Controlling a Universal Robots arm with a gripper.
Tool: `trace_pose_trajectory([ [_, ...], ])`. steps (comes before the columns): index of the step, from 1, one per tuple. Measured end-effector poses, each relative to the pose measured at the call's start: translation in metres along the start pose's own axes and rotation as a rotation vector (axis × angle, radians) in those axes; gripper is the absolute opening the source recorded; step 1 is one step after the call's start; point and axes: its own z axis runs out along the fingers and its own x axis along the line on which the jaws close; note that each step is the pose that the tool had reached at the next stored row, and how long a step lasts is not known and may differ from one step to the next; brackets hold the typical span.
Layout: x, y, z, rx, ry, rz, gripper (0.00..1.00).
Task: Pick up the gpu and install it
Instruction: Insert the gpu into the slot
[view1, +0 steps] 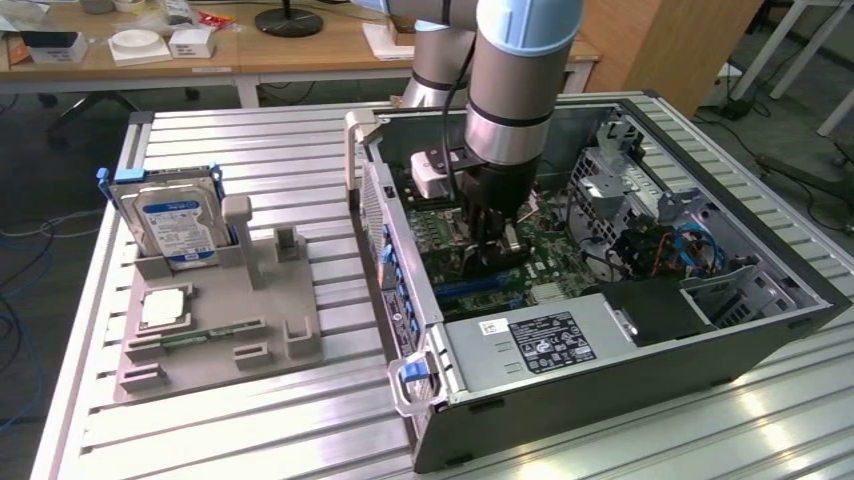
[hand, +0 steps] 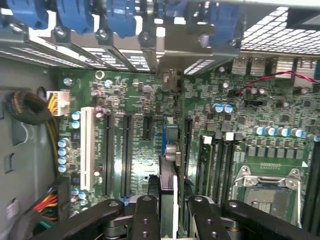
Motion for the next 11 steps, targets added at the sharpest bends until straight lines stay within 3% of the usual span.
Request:
trace_pose_trajectory([
  [11,0.0025,0.0001,0.0000,0.0000,-0.0015,0.000,0.27],
])
